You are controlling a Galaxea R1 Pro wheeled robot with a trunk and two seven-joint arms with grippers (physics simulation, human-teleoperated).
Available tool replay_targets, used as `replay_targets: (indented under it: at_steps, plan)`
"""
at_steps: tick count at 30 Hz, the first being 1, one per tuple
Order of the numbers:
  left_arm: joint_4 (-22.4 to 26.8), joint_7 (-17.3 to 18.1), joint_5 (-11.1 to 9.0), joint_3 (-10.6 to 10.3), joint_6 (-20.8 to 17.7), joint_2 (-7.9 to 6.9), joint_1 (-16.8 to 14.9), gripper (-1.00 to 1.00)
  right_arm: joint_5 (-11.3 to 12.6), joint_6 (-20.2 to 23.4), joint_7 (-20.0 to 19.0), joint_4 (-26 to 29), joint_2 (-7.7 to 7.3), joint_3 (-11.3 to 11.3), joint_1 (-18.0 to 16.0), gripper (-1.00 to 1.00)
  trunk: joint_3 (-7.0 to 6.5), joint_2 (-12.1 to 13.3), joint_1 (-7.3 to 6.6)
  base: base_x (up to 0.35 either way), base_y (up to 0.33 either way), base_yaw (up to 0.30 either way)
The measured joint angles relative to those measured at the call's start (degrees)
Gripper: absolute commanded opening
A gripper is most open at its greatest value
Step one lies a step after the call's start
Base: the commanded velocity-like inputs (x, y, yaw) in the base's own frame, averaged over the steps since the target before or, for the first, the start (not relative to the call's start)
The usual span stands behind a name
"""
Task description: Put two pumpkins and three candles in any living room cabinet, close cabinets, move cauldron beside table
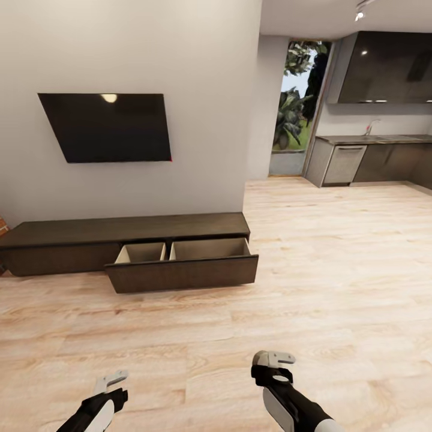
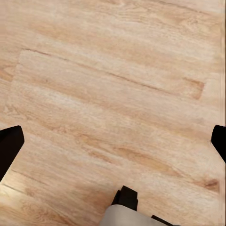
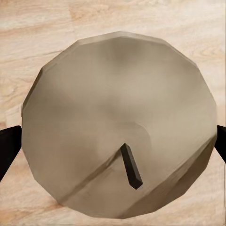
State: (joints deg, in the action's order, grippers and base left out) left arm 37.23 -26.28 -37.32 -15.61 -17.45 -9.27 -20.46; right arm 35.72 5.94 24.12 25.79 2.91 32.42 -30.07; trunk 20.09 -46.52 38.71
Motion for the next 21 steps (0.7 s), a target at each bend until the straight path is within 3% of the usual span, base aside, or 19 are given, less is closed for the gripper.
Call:
replay_targets:
  at_steps: [3,6,9,12,16,21]
  plan:
    - [2.42,-0.05,-0.55,0.11,-2.35,-0.37,-1.66,1.00,0.21,4.96,0.31,0.19,0.00,-0.05,0.02,-1.00,0.00,0.00,0.00,0.214,0.000,0.000]
    - [4.42,-0.07,-0.54,0.28,-10.91,-0.54,-4.31,1.00,-0.21,13.14,0.97,3.10,0.66,-0.11,-0.16,-1.00,-0.01,0.00,0.00,0.195,0.000,0.000]
    - [6.17,-0.05,-0.54,0.43,-20.40,-0.70,-7.68,1.00,0.04,23.98,5.48,14.15,1.33,-0.35,-0.26,-1.00,-0.02,-0.01,0.00,0.167,0.000,0.000]
    - [8.30,-0.22,-0.61,0.87,-25.06,-0.74,-9.86,1.00,0.93,33.83,10.94,25.58,1.56,-1.81,-0.29,-1.00,-0.02,-0.01,0.00,0.148,0.000,0.000]
    - [15.67,-0.29,-0.69,3.95,-34.99,-0.58,-10.66,1.00,3.78,43.81,13.52,36.64,1.66,-5.19,-0.30,-1.00,-0.02,-0.01,0.01,0.067,0.000,0.000]
    - [23.80,-0.29,-0.85,7.41,-38.71,-0.72,-10.34,1.00,4.24,49.75,15.30,42.91,1.67,-6.35,-0.28,-1.00,-0.01,0.00,0.02,0.008,0.000,0.000]
